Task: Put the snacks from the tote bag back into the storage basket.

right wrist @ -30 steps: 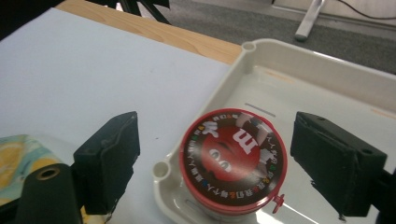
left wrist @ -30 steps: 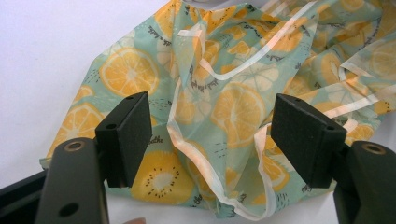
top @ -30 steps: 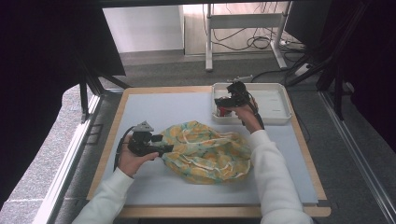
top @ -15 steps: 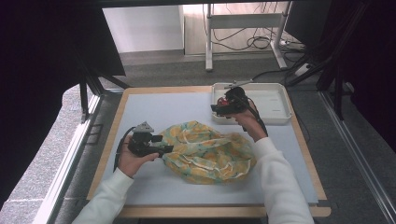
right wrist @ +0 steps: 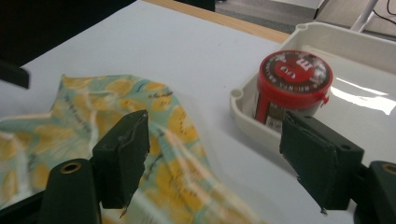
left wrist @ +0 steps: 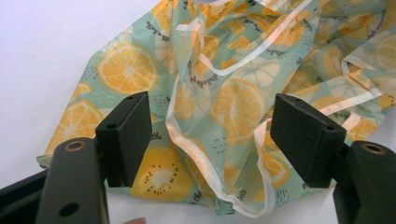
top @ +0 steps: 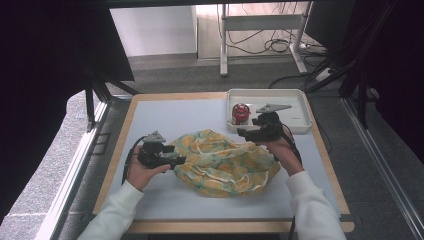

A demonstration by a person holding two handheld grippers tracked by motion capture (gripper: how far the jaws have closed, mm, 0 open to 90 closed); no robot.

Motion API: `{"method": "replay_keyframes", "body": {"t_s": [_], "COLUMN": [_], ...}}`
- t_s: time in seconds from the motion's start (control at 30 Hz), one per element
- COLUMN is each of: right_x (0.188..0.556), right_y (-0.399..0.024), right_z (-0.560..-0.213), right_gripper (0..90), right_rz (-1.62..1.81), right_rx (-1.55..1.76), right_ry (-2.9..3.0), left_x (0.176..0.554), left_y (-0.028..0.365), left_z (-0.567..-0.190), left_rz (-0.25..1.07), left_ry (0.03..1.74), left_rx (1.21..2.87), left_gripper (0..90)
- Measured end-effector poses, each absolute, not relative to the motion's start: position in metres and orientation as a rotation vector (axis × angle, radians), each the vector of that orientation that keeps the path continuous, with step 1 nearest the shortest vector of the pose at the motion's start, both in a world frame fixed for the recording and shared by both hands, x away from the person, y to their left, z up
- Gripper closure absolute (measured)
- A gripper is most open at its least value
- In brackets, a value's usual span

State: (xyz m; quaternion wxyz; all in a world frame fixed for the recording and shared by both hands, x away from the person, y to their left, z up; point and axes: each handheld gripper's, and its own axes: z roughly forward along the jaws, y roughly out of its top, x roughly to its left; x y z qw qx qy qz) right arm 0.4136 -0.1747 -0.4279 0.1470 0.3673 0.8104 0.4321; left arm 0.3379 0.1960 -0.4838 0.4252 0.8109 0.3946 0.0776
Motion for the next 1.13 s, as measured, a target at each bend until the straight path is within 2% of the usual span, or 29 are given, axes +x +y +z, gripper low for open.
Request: {"method": "replay_keyframes", "body": {"t_s": [0.23, 0.43, 1.13], "right_x": [0.368, 0.345, 0.338], "right_y": [-0.198, -0.214, -0.221], "right_z": [-0.434, -0.442, -0.44], "right_gripper": [29.1, 30.9, 31.6], "right_rz": [1.321, 1.37, 1.393], "right_rx": [1.011, 1.005, 0.994], "right_ry": [2.301, 2.272, 2.225], "left_x": [0.338, 0.338, 0.337], "left_y": [0.195, 0.192, 0.192], "left_z": [-0.485, -0.487, -0.484], "left_rz": [0.192, 0.192, 0.21], "left_ry": [0.987, 0.982, 0.972], "left_rx": [2.036, 2.047, 2.043], "left_gripper": [29.7, 29.7, 29.9]}}
